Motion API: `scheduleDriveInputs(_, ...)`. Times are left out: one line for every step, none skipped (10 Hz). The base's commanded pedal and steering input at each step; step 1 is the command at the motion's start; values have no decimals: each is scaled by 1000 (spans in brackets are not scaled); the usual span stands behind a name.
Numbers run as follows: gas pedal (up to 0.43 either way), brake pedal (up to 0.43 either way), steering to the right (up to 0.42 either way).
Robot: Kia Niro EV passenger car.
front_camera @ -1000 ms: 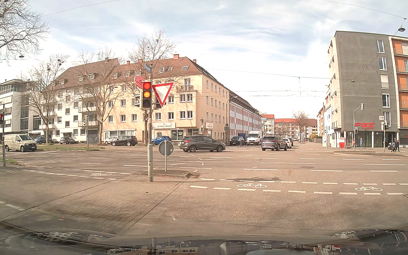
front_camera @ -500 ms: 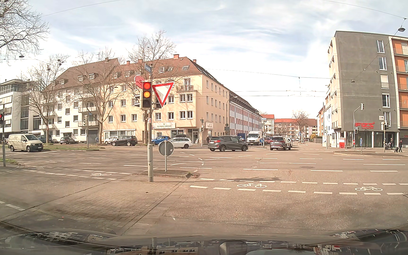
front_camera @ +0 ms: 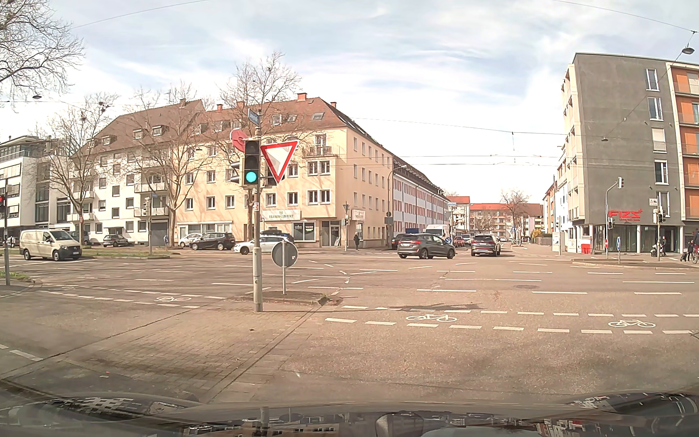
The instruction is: Follow the waypoints while adhering to traffic rules and regulations
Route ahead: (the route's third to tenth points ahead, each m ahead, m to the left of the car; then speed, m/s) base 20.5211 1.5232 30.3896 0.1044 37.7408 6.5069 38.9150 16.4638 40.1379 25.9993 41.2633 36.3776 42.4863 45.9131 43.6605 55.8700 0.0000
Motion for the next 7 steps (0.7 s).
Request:
scheduleDriveInputs(0,305,6)
scheduleDriveInputs(0,305,6)
scheduleDriveInputs(0,299,6)
scheduleDriveInputs(0,305,6)
scheduleDriveInputs(0,305,6)
scheduleDriveInputs(0,305,6)
scheduleDriveInputs(0,311,6)
